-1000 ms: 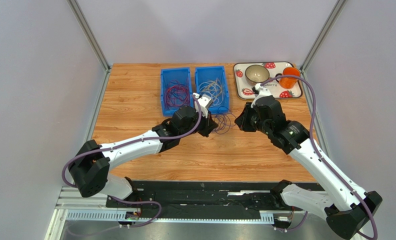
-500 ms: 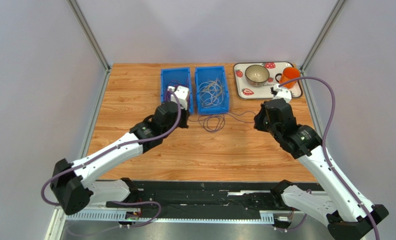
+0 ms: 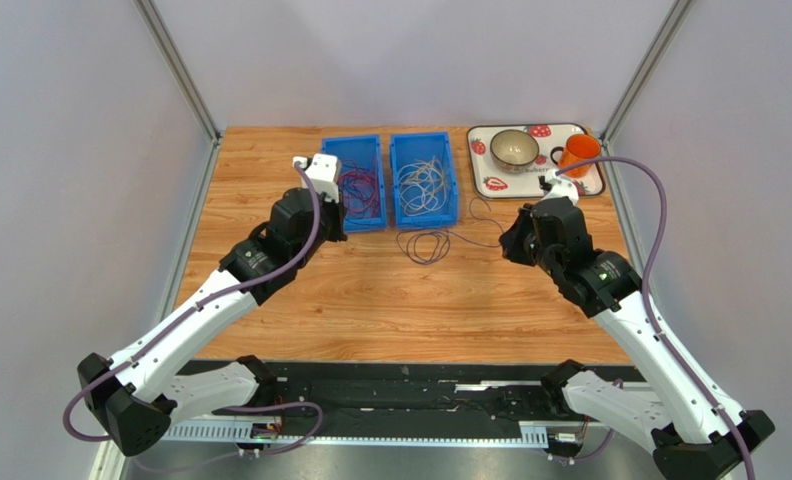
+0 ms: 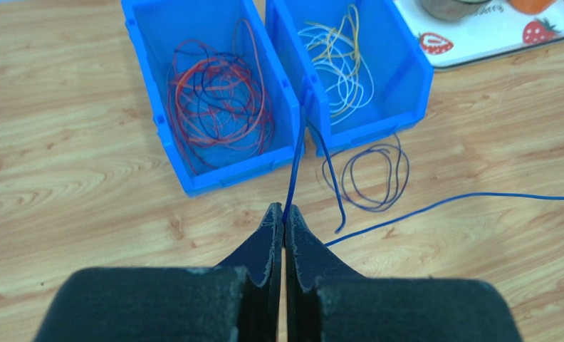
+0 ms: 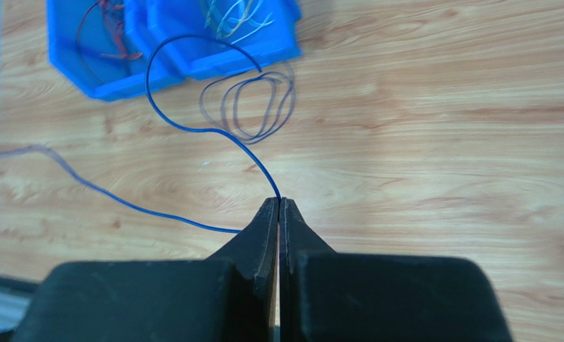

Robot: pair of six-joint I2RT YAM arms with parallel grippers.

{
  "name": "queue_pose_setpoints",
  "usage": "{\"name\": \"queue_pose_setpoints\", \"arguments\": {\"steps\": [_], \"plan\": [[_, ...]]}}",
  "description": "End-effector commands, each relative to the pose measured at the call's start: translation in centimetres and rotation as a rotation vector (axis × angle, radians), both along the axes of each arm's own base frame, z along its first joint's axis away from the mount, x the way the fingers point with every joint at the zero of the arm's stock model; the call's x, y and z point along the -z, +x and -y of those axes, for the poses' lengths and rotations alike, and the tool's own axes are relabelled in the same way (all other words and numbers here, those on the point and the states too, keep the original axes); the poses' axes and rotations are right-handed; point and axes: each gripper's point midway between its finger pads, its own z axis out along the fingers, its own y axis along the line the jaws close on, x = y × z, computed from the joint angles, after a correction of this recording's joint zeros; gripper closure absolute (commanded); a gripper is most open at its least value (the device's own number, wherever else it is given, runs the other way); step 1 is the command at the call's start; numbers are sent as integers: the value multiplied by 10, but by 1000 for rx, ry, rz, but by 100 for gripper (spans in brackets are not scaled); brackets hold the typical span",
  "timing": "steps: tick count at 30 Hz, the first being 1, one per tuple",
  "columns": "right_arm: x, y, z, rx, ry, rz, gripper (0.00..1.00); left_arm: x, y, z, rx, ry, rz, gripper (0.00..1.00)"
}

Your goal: Untangle the cables

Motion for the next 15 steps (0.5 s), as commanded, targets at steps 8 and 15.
{"name": "queue_pose_setpoints", "arguments": {"steps": [8,15], "plan": [[-39,49,-110,-337,251,88,100,-51,34,28,46,7,51,100],[-48,96,-173,-442,263,60,100,-43,65,31,11,10,-21,100]]}}
